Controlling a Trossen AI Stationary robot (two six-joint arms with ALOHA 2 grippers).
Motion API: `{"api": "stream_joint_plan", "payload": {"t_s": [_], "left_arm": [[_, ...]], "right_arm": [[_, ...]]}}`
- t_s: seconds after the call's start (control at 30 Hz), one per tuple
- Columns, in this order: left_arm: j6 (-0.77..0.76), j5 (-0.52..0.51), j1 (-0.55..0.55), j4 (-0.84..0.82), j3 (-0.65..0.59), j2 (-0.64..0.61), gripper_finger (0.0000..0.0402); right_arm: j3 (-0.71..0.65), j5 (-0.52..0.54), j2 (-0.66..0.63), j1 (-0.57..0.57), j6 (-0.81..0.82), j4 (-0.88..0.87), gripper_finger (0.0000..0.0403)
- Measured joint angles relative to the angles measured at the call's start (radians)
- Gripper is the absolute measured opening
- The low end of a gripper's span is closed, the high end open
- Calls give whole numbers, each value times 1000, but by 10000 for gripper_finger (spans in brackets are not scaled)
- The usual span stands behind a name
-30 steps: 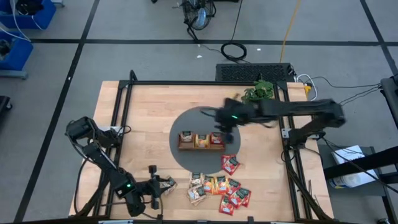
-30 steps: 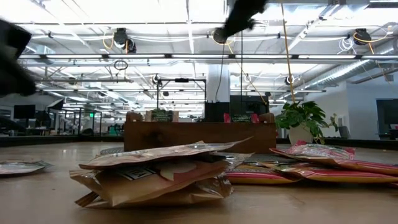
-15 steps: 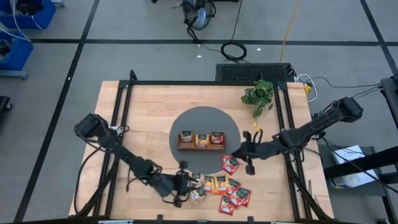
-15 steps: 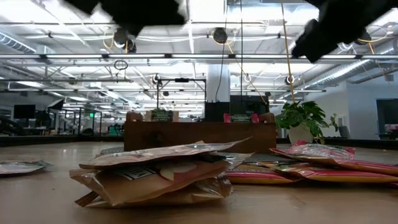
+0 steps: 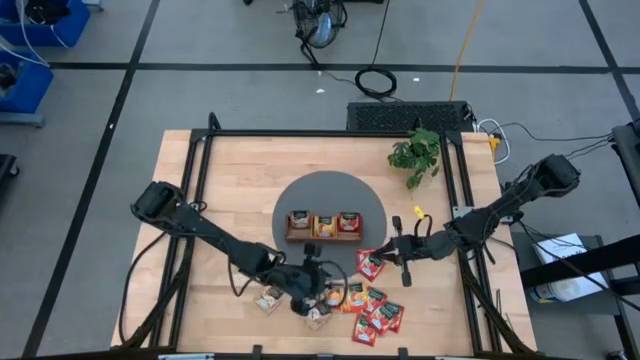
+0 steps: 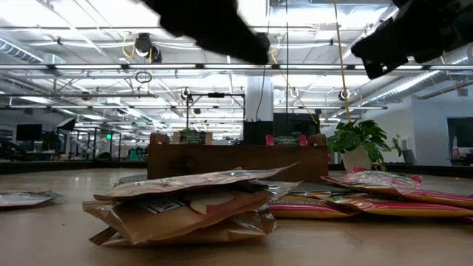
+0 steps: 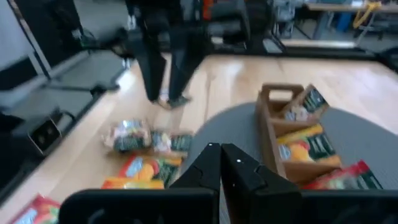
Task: Pick & Place Tea
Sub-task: Put the red tea bag into the right section of the wooden organizer
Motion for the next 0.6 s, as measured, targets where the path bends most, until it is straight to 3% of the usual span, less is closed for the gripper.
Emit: {"api": "stream_joint_plan", "payload": {"t_s": [0.2, 0.33, 0.47, 0.6], "left_arm": [[13, -51, -23, -35, -37, 0, 120], [35, -171, -32, -38, -40, -10, 120], [87, -208, -74, 2, -86, -88, 120], [110, -282, -107, 99, -220, -191, 120]], "right_arm": [[-57, 11, 11, 7, -87, 134, 1], [-63, 26, 19, 9, -118, 152, 1], [-62, 23, 19, 28, -125, 154, 1], [-62, 29, 18, 47, -117, 134, 1]]}}
